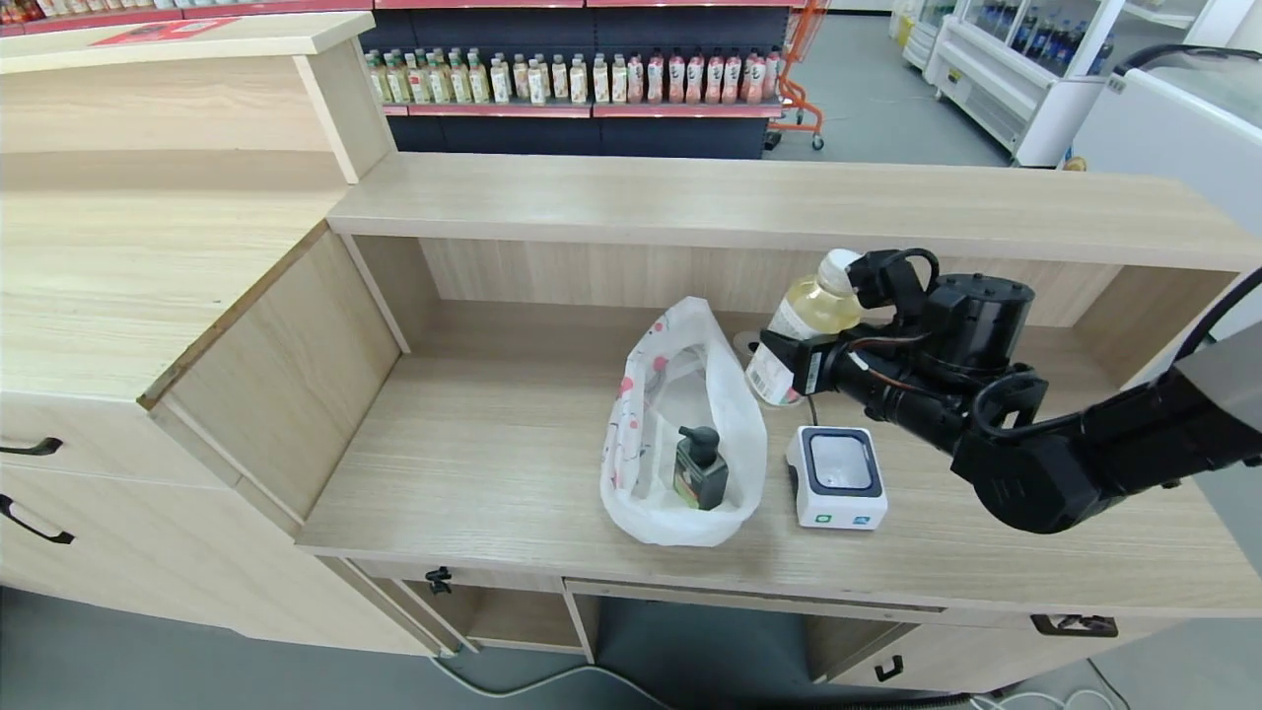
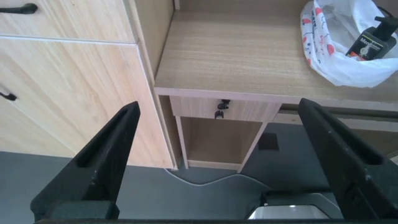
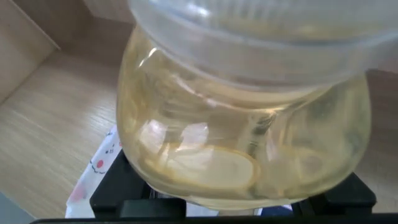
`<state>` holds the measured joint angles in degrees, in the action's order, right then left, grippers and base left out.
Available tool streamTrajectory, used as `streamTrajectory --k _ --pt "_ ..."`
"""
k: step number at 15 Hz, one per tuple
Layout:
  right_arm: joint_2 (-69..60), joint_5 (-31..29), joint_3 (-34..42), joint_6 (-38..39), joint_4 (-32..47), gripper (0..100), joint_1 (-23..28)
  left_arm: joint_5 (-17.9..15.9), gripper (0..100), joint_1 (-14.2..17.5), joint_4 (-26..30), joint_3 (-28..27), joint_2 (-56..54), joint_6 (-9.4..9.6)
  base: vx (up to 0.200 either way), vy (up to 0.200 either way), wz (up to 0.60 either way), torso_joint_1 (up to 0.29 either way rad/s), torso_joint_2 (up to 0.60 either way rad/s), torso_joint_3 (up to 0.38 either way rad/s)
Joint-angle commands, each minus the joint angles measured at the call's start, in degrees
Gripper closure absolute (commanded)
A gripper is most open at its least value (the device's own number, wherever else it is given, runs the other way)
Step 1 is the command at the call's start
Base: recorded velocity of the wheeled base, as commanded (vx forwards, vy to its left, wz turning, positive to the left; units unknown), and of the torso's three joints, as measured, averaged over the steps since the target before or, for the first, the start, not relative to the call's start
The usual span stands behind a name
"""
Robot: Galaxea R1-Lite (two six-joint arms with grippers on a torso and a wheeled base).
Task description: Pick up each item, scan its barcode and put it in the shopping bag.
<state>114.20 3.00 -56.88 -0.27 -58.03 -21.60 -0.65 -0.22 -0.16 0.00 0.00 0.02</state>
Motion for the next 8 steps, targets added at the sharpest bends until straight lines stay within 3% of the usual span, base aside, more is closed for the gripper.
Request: streamTrajectory --k 1,8 --pt "1.55 0.34 0.37 0.27 -0.07 100 1.12 0.03 0 -0.04 -0.02 0.00 0.09 -0.02 0.000 0.000 0.00 0.000 0.00 0.000" --pt "4.28 7.37 0.10 2.03 -0.95 100 2.18 0.03 0 -0.04 -0.02 0.00 0.09 -0.02 0.000 0.000 0.00 0.000 0.00 0.000"
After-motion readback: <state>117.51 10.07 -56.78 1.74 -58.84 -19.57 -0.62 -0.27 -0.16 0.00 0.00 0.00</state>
